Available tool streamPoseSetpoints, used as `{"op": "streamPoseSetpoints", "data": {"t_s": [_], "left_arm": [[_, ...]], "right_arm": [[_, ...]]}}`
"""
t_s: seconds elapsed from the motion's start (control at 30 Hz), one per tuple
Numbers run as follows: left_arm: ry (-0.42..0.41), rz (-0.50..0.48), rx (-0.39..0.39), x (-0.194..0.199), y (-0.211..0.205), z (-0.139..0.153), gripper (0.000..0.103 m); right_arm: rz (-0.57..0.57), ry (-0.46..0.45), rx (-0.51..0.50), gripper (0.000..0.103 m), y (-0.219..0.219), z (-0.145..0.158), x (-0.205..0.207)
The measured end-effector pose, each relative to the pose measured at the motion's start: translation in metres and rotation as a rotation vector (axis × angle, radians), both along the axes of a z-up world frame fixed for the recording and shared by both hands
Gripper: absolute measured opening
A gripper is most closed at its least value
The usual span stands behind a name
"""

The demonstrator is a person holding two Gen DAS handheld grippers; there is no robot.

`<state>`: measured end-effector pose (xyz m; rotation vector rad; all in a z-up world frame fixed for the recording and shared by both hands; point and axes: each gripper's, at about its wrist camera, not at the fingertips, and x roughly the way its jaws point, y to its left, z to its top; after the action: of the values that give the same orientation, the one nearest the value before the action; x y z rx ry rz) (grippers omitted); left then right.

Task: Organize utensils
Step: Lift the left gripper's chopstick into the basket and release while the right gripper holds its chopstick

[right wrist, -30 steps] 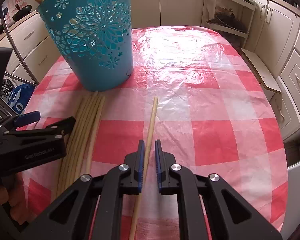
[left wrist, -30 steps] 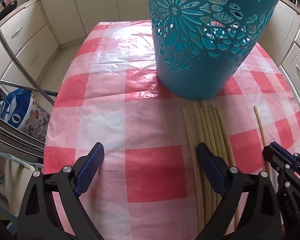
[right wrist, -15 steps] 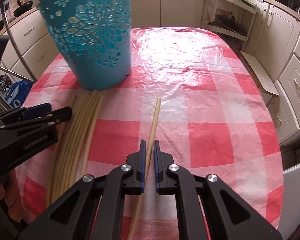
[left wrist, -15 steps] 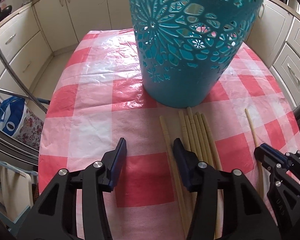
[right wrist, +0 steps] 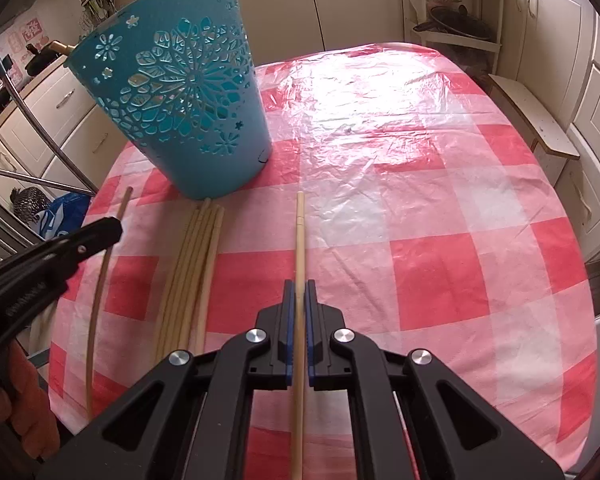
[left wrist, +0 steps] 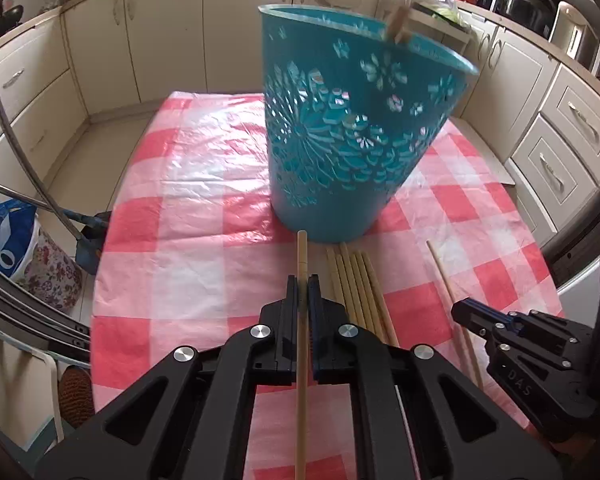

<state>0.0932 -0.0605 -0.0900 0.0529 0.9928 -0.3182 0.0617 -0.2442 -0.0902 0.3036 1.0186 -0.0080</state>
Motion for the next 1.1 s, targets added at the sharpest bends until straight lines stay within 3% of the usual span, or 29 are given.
{"op": "streamPoseSetpoints", "data": {"t_s": [0.23,0.83,1.1], "left_arm": [[-0.012,0.023,-0.068,-0.005,0.029,0.015,0.004],[-0.062,0.003,-0.079,-0.029,0.026,0.04,0.004],[-0.141,0.015,-0.197,-0.029,0.043,0.085,0.004]], "right_arm": [[-0.005,-0.006,0.008,0.005,-0.001,0.0,0.002],[0.0,-0.012,0.019,0.005,-0.001,0.001,-0.003],[0.001,-0.034,0.04,0.005,-0.005,0.01,-0.005]]}}
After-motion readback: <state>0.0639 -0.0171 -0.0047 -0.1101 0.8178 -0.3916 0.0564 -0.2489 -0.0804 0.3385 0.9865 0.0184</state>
